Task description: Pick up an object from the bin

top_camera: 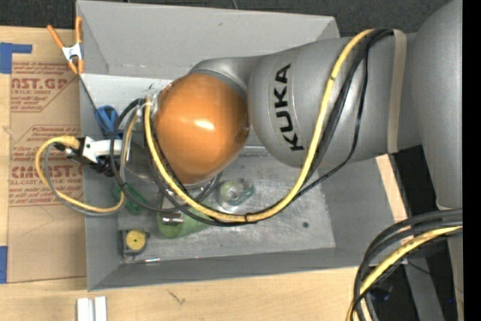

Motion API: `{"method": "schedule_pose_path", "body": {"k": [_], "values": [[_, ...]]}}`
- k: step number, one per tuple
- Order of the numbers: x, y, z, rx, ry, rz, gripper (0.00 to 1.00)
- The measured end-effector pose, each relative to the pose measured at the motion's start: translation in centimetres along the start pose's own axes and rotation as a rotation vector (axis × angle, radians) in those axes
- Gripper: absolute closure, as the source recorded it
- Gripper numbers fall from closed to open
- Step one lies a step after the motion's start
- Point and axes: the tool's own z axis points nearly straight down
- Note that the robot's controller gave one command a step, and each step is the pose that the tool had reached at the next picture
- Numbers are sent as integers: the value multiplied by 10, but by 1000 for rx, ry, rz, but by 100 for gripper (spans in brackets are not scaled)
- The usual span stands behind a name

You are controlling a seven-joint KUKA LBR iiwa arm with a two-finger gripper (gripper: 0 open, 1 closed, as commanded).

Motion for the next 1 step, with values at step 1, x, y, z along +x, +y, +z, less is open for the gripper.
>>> {"method": "schedule_pose_path", "body": {"k": [1], "values": [[4,6,-138,5,9,82,100]]}}
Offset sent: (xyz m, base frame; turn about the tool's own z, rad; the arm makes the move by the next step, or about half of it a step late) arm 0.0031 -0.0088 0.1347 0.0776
